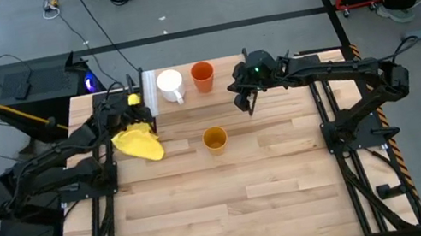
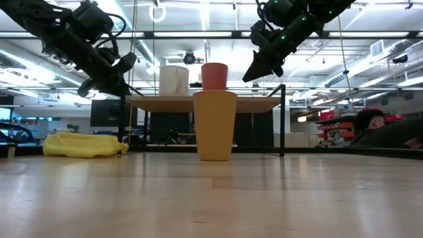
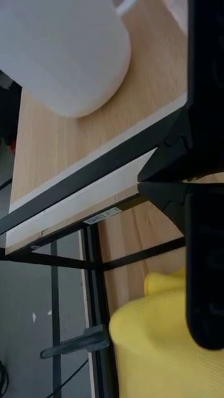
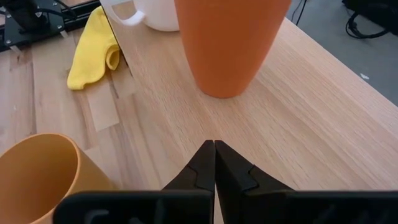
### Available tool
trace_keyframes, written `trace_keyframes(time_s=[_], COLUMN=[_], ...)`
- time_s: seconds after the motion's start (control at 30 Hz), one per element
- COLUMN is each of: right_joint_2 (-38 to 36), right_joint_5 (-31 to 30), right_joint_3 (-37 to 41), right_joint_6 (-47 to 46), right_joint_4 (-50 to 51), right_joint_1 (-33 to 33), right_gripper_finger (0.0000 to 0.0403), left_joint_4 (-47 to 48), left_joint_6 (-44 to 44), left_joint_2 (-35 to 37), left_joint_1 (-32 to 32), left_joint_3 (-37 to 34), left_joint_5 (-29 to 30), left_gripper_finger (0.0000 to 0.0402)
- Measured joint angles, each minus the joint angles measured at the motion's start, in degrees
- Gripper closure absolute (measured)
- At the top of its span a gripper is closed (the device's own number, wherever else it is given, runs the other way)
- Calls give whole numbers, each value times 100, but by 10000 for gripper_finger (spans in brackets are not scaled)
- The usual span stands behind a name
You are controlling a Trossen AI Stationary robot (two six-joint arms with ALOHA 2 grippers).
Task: Stack small to large cups/mugs on shelf
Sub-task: Adjust the shelf
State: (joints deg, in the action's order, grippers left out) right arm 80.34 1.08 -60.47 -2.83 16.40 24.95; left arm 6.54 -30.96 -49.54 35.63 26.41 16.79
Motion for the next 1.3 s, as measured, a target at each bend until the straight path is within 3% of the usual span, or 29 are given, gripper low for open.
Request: trace_keyframes(time_s=[0.43,0.77,1.3], right_joint_2=[0,0,0], right_joint_5=[0,0,41], right_joint_3=[0,0,0], right_joint_6=[0,28,1], right_joint_4=[-11,-151,-251], right_joint_1=[0,0,-21], right_gripper_finger=[393,392,393], left_joint_4=[-230,-901,-1216], left_joint_6=[9,20,170], left_joint_2=[-11,-665,-859], left_joint_1=[-23,-23,34], left_joint_3=[-4,6,4], left_joint_5=[-463,-853,-874], left_gripper_finger=[383,387,389])
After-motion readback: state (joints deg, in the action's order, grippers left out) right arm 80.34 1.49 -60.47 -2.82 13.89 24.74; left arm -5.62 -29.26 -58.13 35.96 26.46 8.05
